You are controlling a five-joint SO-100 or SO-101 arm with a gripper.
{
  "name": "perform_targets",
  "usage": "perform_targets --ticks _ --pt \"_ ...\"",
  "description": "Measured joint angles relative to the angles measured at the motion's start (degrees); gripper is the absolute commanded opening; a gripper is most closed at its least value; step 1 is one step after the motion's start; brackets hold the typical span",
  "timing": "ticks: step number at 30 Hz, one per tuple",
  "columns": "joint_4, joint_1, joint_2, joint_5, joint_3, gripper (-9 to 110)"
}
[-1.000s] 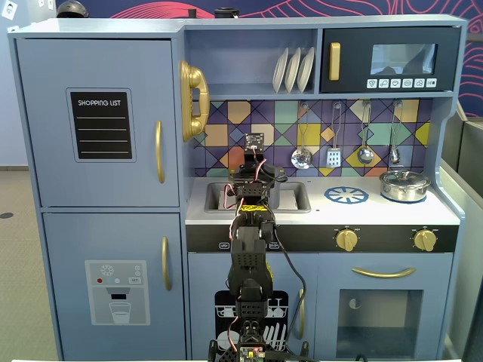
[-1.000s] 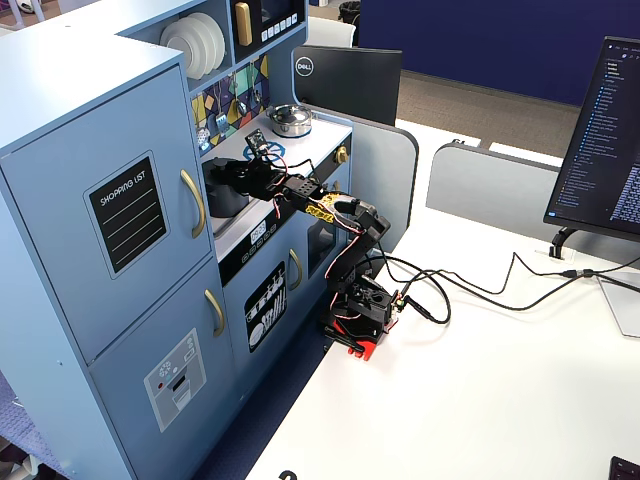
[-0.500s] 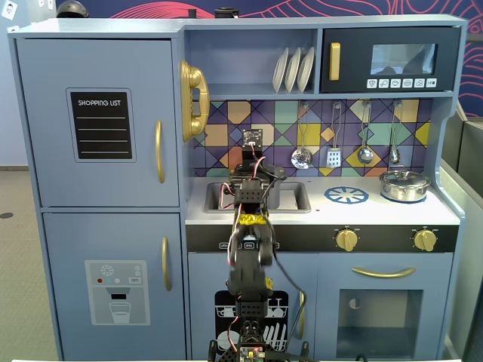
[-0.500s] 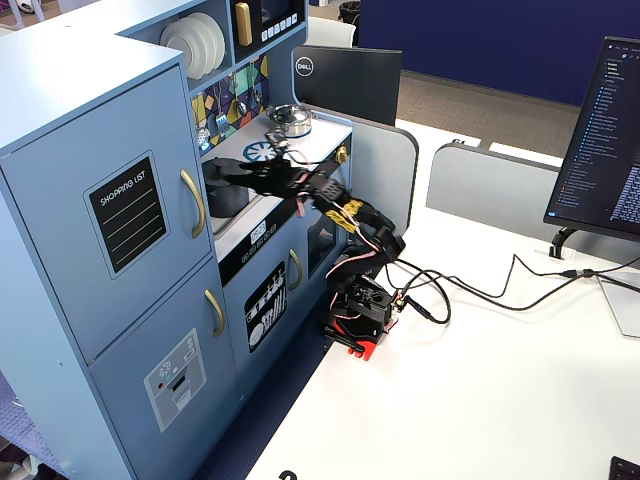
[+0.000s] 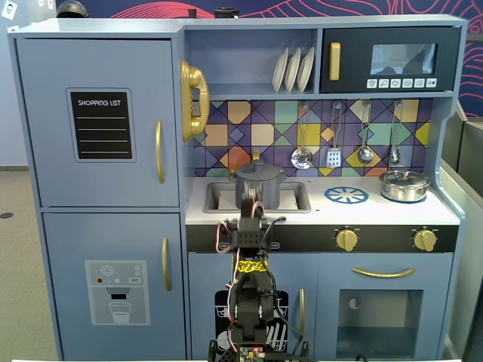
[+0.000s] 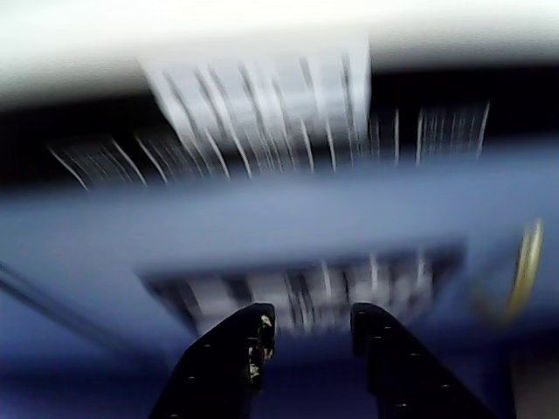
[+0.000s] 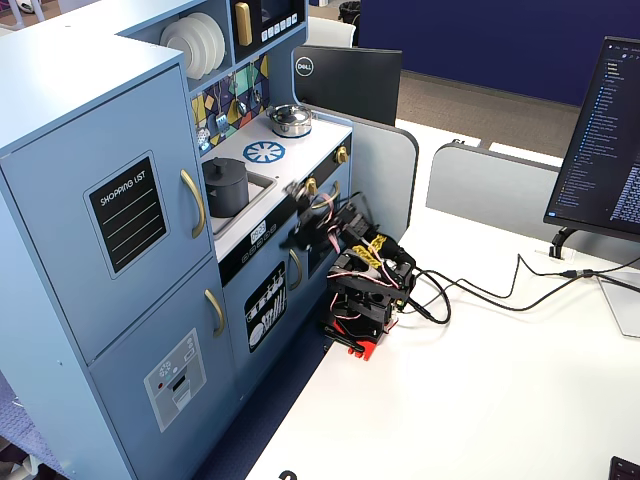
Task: Pick up the lid from the counter and put it on the gray recipient
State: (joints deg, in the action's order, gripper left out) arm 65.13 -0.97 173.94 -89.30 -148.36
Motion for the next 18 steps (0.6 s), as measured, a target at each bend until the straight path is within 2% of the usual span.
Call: perform_targets --ticks 7,18 --pt "-2.7 1.5 5.3 1.6 -17.9 0" --pt "12.3 2.0 8.2 -3.2 -23.7 0"
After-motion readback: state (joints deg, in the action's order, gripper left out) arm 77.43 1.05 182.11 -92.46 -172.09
